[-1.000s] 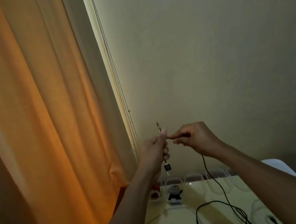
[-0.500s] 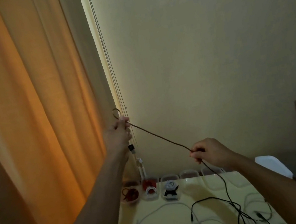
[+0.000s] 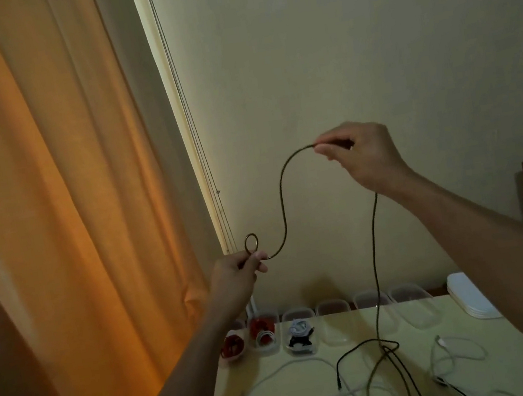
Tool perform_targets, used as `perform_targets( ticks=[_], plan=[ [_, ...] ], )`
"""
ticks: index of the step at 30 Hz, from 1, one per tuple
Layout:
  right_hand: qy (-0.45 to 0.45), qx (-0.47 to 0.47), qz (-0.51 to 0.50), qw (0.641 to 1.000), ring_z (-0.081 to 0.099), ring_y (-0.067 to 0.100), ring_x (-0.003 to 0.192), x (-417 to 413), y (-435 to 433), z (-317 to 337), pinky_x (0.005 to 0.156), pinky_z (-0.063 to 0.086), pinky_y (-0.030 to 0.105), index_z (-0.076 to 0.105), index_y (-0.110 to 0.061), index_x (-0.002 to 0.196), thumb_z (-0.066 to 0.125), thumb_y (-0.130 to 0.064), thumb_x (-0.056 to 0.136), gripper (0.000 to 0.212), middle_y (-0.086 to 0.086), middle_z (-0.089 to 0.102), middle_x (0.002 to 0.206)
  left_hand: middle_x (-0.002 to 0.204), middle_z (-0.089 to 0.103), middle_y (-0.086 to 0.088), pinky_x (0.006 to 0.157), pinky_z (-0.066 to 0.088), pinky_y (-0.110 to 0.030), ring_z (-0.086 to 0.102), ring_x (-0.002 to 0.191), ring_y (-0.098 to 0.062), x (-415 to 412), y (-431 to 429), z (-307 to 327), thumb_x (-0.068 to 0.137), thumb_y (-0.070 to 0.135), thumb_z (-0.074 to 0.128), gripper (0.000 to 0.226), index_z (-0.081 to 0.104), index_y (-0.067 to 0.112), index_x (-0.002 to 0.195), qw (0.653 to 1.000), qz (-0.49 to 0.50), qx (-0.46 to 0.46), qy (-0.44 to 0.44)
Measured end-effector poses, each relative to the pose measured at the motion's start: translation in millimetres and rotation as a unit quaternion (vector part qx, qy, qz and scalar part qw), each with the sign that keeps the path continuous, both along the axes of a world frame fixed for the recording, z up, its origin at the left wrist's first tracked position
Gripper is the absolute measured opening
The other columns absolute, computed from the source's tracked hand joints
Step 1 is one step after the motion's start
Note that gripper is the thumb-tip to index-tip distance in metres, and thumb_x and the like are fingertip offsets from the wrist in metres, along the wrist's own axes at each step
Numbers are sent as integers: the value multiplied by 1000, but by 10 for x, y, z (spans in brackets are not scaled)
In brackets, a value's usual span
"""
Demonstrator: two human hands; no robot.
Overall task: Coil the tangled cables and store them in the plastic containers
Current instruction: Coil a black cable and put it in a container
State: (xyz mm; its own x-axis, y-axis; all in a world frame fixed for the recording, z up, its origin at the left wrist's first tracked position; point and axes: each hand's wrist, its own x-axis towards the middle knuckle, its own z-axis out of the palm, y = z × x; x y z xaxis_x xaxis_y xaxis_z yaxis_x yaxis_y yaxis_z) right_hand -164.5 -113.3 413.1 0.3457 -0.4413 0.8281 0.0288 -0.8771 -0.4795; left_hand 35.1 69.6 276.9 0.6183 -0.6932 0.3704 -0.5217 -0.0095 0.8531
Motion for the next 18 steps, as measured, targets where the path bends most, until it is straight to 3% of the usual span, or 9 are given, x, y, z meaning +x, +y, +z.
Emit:
perform_targets(
  ticks=[7,12,14,18],
  plan=[
    [126,3,26,992,66,-2,70,-97,25,-319,73,56,21,81,-22,98,80,-21,86,12,-17,73,81,83,73,3,56,46,-19,53,62,-7,-281,-8,141,104,27,56,21,74,18,105,991,-39,-62,108],
    [236,-21,19,971,64,-6,74,-57,75,-890,74,49,18,81,-23,99,78,-27,86,14,-24,67,79,72,61,2,60,44,-25,51,64,-12,-532,-111,328,103,37,55,30,75,15,104,991,-112,-23,72],
    [264,-57,12,963,60,-5,73,-47,101,-976,74,47,18,81,-23,101,77,-29,87,16,-18,70,84,66,58,3,59,42,-27,50,62,-13,-574,-145,359,105,39,52,38,75,8,106,985,-144,1,91],
    [310,-136,-7,941,56,2,75,-50,135,-993,71,44,21,80,-20,105,75,-29,90,18,-5,74,91,74,61,-1,55,40,-24,49,60,-9,-548,-168,397,104,40,53,44,72,1,111,956,-195,51,213]
  ],
)
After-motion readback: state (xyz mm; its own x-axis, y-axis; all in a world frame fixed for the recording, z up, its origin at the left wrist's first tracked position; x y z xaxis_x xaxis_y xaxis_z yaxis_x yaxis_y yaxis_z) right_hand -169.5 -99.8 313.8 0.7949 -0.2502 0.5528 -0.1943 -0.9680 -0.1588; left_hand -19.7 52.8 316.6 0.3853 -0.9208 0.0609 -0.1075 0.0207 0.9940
